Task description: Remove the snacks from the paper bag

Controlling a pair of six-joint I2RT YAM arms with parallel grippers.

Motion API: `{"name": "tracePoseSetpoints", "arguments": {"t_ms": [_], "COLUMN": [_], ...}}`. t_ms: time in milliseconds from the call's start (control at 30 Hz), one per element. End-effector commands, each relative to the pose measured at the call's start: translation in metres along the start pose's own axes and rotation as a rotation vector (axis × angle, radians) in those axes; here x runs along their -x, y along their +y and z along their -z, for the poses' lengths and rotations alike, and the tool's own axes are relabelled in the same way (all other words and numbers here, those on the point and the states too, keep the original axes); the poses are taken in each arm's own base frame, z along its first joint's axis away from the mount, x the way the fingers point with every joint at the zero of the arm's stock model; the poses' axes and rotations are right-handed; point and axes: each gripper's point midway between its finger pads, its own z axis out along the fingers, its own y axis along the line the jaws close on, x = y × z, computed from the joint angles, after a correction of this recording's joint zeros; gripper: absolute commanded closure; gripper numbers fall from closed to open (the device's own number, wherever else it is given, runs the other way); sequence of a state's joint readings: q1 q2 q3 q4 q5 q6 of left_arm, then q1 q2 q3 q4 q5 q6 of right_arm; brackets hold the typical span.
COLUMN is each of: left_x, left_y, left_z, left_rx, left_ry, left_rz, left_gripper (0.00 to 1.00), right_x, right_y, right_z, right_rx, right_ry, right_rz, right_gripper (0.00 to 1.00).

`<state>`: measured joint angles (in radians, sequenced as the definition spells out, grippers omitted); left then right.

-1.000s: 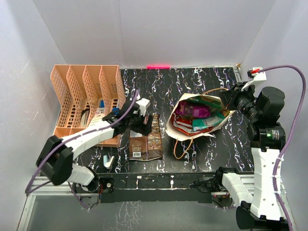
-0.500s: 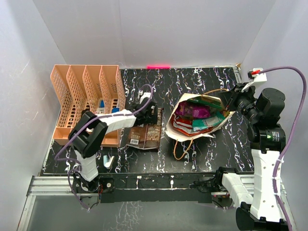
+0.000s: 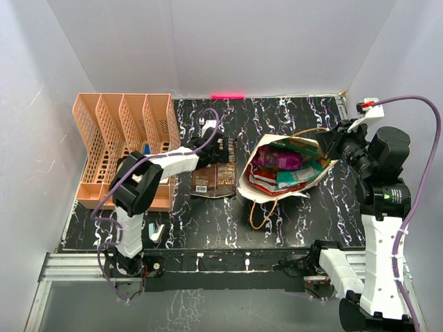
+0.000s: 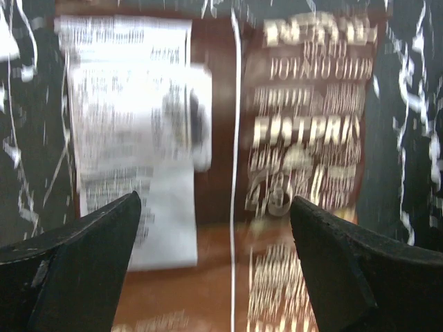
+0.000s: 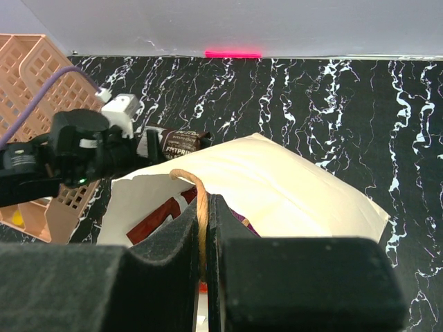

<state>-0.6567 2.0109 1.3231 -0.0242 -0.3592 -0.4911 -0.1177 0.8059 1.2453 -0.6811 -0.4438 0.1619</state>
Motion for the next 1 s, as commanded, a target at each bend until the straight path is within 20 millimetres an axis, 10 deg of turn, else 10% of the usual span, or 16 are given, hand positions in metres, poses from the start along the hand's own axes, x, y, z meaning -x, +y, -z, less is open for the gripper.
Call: {"name": "tracePoseSetpoints", "arguments": {"t_ms": [0,267,500,733,967], "left_x": [0.019,0.021,-0.005,-0.026,-0.028], "left_y": [-0.012,-0.027,-0.072,-0.133,-0.146], "left_z": [0.071,0.257,0.358,0.359,0.318], "left_rx": [-0.188,-0.706,-0.930,-0.713,-0.471], "left_ry": [-0.023,-0.145,-0.239,-0.241,-0.228], "left_rz": [0.053,0.106,0.237,0.110,0.181], "left_gripper": [0.09,0.13,0.23,0.37,0.70], "right_x": [0.011,0.002,0.006,0.000,0.003], "right_y": [0.004,0.005,0.007,0.005,0.006], "right_z": [0.004,0.005,0.005,0.001,0.005], "right_rx": [0.009,0.024,0.033,0.029,0.027], "right_ry": [-0.048,-0.034,-0.048,-0.032,-0.043], "right_rz": [0.037,0.050,0.051,0.026,0.034], "right_gripper": [0.92,0.92,0.92,0.92,0.92]}}
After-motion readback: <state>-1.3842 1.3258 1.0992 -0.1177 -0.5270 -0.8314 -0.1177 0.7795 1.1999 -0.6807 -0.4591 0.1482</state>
